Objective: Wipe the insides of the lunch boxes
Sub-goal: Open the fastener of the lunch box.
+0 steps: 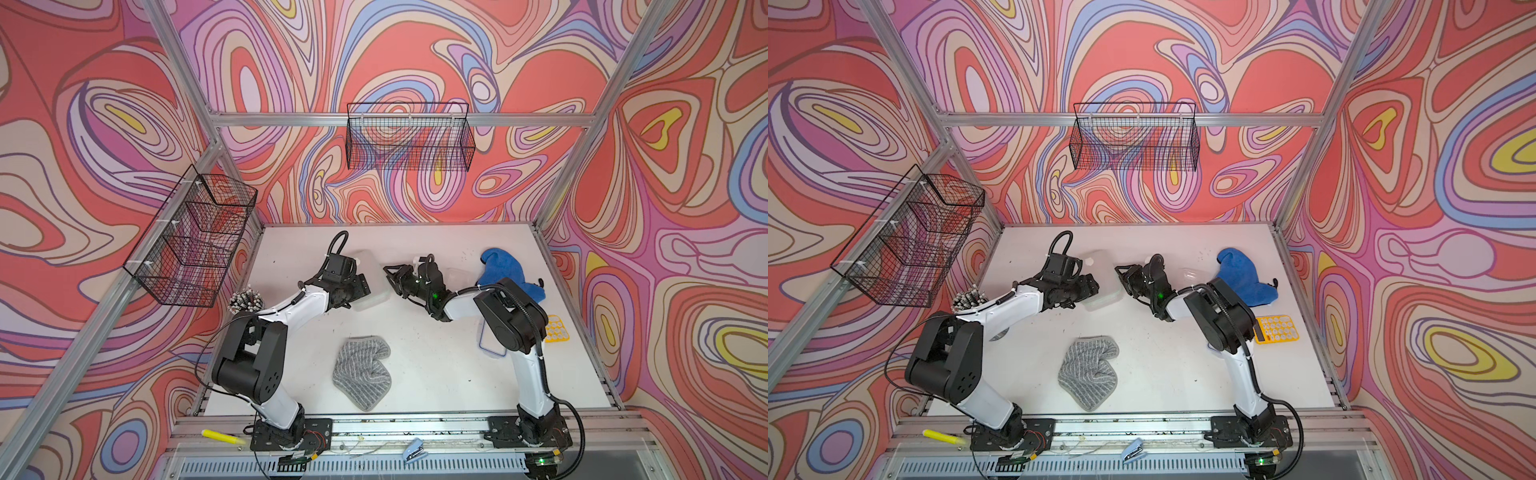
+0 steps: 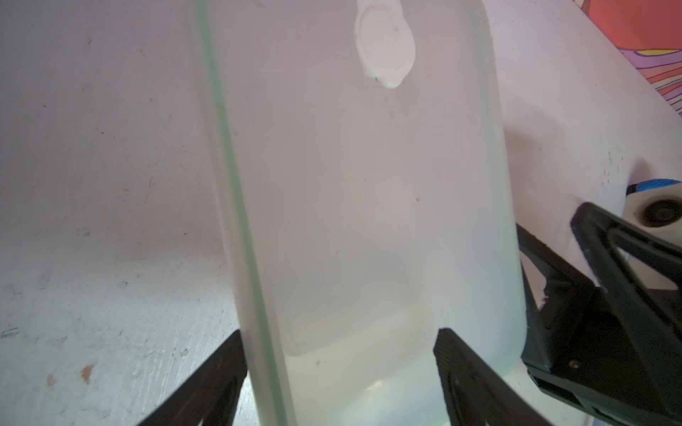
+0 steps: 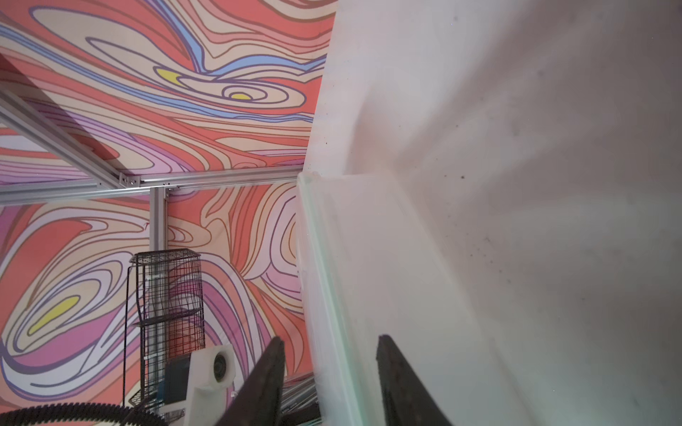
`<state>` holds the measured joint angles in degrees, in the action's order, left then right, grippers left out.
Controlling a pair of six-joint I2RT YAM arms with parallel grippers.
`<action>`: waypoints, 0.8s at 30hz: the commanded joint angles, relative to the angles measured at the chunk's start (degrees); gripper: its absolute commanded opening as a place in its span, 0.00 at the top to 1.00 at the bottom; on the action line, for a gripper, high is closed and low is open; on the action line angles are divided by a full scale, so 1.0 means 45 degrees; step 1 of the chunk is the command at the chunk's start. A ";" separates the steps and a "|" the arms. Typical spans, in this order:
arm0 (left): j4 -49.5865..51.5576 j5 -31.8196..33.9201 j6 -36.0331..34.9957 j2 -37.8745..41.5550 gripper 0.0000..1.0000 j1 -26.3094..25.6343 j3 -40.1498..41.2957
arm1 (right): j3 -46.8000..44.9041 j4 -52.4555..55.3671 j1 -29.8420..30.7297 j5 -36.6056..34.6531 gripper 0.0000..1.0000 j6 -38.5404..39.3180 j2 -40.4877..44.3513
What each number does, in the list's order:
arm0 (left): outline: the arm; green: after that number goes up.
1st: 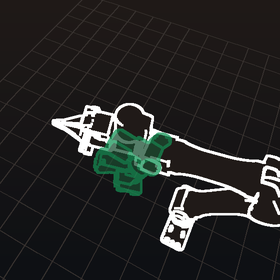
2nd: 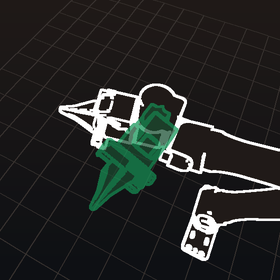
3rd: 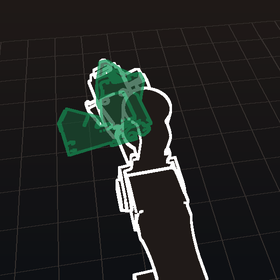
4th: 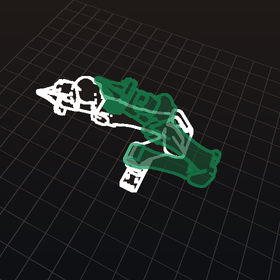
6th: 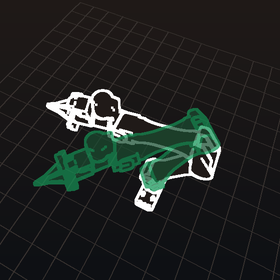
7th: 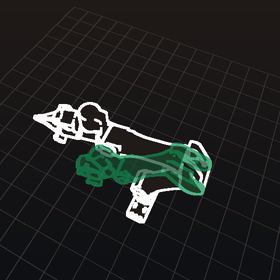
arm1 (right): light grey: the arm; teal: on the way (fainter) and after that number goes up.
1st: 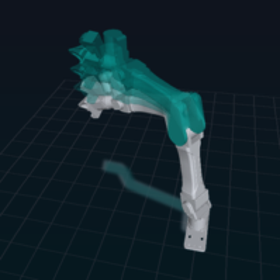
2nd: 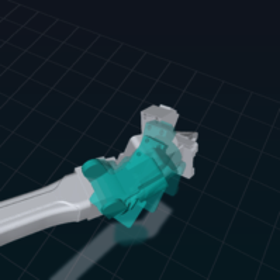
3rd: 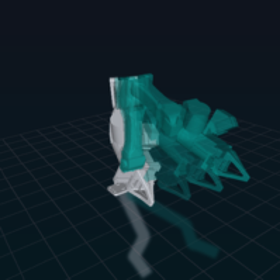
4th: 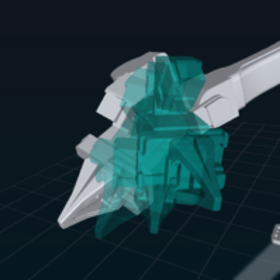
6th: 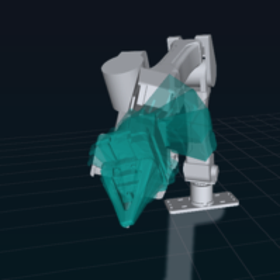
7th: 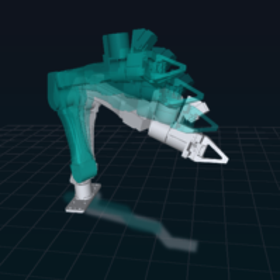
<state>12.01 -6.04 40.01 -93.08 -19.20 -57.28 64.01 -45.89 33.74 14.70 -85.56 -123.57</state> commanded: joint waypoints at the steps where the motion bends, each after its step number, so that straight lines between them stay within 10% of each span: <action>1: 0.0367 -0.0239 -0.0192 0.0293 0.17 -0.0120 -0.0156 | -0.0316 -0.0318 0.0173 0.0367 0.51 -0.0729 0.0467; 24: -0.0108 -0.0829 0.0113 0.0226 0.18 -0.0098 -0.0051 | -0.1029 -0.1199 0.0236 0.0196 0.50 -0.1232 0.0587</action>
<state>12.43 -8.60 39.77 -91.57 -19.25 -57.32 58.70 -48.23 33.89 15.18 -88.86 -122.13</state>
